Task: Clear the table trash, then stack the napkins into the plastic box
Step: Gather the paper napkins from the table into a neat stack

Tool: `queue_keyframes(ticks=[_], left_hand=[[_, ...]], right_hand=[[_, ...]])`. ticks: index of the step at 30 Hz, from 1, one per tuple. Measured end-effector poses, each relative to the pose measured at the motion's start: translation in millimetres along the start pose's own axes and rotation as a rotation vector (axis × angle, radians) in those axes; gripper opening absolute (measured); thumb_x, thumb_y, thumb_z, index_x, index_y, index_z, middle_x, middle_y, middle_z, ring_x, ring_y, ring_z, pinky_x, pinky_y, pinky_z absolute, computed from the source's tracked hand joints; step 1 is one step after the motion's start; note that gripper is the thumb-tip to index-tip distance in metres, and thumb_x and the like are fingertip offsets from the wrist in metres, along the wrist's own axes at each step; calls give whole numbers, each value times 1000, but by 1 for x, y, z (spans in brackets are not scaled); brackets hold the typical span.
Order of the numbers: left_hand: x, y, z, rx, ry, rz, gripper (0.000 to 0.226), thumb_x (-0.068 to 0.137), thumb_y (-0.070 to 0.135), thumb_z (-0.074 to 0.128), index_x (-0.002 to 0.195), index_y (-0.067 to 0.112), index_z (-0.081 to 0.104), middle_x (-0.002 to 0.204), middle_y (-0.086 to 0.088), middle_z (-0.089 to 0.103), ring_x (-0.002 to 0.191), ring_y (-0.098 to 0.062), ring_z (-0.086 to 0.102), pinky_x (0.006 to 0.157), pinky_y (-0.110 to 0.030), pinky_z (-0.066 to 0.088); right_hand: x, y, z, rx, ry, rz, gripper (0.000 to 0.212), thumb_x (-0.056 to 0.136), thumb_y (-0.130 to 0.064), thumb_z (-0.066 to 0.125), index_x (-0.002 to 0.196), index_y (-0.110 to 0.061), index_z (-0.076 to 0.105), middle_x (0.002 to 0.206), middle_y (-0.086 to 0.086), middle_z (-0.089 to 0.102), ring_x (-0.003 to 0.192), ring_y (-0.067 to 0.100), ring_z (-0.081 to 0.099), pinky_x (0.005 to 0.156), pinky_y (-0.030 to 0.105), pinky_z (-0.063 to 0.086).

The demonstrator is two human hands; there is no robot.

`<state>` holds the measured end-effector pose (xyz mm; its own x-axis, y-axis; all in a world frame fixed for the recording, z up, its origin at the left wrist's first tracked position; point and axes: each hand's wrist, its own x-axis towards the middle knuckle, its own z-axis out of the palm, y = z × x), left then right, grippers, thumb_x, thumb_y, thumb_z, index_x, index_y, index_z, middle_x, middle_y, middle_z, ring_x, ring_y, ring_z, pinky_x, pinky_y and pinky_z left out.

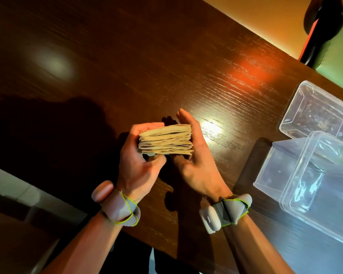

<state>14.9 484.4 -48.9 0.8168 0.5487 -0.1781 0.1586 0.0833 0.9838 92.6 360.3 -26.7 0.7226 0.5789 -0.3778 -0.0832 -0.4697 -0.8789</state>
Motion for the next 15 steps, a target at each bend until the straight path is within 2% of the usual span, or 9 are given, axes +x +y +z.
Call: queue_keyframes(ticks=[2, 4, 7, 9, 11, 12, 14, 15], left_hand=[[2, -1, -1, 6, -2, 8, 57, 64, 6, 63, 108, 41, 59, 117, 6, 70, 110, -17, 70, 87, -33, 59], [2, -3, 0, 8, -16, 15, 50, 67, 3, 64, 103, 37, 59, 110, 9, 71, 106, -15, 70, 86, -30, 57], [4, -4, 0, -34, -6, -26, 45, 67, -7, 69, 95, 27, 58, 96, 15, 72, 92, -4, 70, 78, -22, 55], [7, 1, 0, -209, 43, -94, 44, 58, -7, 71, 93, 19, 60, 90, 6, 70, 88, -13, 67, 78, -29, 56], [11, 6, 0, -451, 103, -192, 48, 50, -9, 69, 94, 11, 63, 100, -21, 65, 101, -30, 60, 96, -49, 51], [14, 8, 0, -557, 105, -247, 49, 53, -14, 64, 96, 9, 65, 112, -29, 61, 110, -38, 58, 106, -60, 44], [16, 7, -5, -686, 4, -322, 54, 67, -17, 49, 114, 5, 61, 134, -41, 50, 127, -51, 51, 113, -66, 34], [17, 6, -7, -718, -78, -339, 57, 72, -15, 45, 125, 3, 55, 139, -40, 47, 131, -52, 49, 113, -63, 36]], right_hand=[[0, 0, 2, -19, -10, 13, 92, 72, -2, 55, 154, -28, 23, 142, -24, 45, 141, 14, 40, 116, 55, 32], [0, 1, 2, -35, -9, 8, 86, 75, -5, 55, 152, -28, 25, 140, -11, 50, 137, 22, 45, 115, 58, 32], [3, 3, -1, -45, 15, -13, 64, 85, -14, 63, 143, -29, 38, 136, -3, 58, 130, 23, 53, 112, 57, 35], [3, 4, -6, -42, -1, -1, 54, 87, -15, 72, 133, -31, 48, 125, -5, 65, 120, 23, 59, 108, 54, 40], [3, 1, -14, -21, -10, 32, 46, 84, -19, 79, 124, -27, 57, 112, -4, 70, 108, 19, 64, 100, 44, 50], [2, 0, -18, 32, -3, 38, 42, 82, -17, 82, 118, -24, 61, 104, -6, 72, 100, 12, 67, 92, 34, 55], [1, -4, -25, 174, 18, 33, 34, 77, -11, 85, 104, -19, 66, 86, -15, 73, 79, -4, 66, 72, 15, 53], [1, -6, -28, 232, 31, 27, 30, 75, -11, 85, 99, -18, 67, 82, -15, 73, 75, -4, 65, 68, 13, 52]])
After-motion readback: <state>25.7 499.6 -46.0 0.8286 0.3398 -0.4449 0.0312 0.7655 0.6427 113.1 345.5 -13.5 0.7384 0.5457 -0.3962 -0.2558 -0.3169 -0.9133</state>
